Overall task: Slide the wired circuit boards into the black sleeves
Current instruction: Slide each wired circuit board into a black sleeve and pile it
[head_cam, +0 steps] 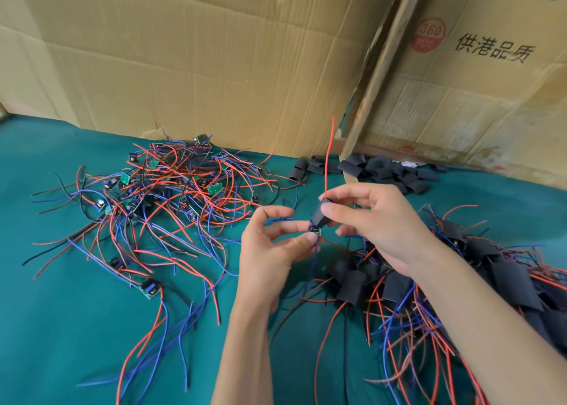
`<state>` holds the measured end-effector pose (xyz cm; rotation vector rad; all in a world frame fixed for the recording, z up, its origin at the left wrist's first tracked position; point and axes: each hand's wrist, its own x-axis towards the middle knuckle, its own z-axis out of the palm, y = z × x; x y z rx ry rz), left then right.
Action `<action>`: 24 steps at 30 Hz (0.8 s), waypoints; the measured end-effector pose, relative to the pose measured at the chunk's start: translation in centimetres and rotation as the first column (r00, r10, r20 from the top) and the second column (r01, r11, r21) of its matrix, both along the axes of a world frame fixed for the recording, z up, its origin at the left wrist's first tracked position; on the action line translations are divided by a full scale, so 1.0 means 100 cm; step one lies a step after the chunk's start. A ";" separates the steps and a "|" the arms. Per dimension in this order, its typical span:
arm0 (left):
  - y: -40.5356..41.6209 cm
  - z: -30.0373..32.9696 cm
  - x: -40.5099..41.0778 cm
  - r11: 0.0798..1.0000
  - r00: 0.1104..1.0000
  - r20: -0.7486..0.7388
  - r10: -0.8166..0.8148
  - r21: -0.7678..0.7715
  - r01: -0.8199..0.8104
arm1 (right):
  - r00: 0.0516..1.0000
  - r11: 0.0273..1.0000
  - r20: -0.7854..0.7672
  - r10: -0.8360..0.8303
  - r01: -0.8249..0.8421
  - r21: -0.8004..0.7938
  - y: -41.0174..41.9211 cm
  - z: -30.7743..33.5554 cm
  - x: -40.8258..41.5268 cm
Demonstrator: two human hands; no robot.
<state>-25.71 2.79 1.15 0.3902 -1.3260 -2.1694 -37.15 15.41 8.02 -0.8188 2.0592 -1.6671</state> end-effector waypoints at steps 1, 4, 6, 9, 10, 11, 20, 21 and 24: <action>0.000 0.000 0.000 1.000 1.000 0.011 -0.011 -0.007 0.011 | 1.000 1.000 -0.015 0.014 -0.014 0.010 0.001 0.001 0.000; 0.001 0.000 0.001 0.999 0.999 0.041 -0.030 -0.025 0.031 | 0.996 0.996 -0.052 0.074 -0.071 0.055 0.005 0.004 0.000; 0.000 0.000 0.001 0.997 0.996 0.078 -0.035 -0.071 0.040 | 0.991 0.990 -0.076 0.110 -0.103 0.097 0.008 0.006 0.000; 0.001 0.000 0.000 0.986 0.986 0.147 -0.072 -0.137 0.093 | 0.989 0.988 -0.093 0.119 -0.109 0.112 0.010 0.007 -0.004; 0.002 0.000 -0.001 0.984 0.984 0.160 -0.084 -0.144 0.108 | 0.989 0.989 -0.096 0.114 -0.103 0.109 0.010 0.007 -0.005; 0.003 0.000 -0.001 0.982 0.982 0.166 -0.094 -0.147 0.119 | 0.988 0.988 -0.097 0.116 -0.105 0.113 0.011 0.007 -0.005; 0.003 0.000 -0.001 0.988 0.996 0.088 0.019 -0.153 -0.005 | 0.987 0.979 -0.035 0.158 -0.152 0.133 0.016 0.007 -0.009; 0.003 0.000 -0.002 0.990 0.997 0.068 0.026 -0.143 -0.016 | 0.989 0.983 -0.012 0.147 -0.145 0.117 0.015 0.007 -0.008; 0.006 0.000 -0.005 0.997 0.999 0.011 0.034 -0.071 -0.033 | 0.987 0.982 0.045 0.153 -0.157 0.102 0.011 0.005 -0.002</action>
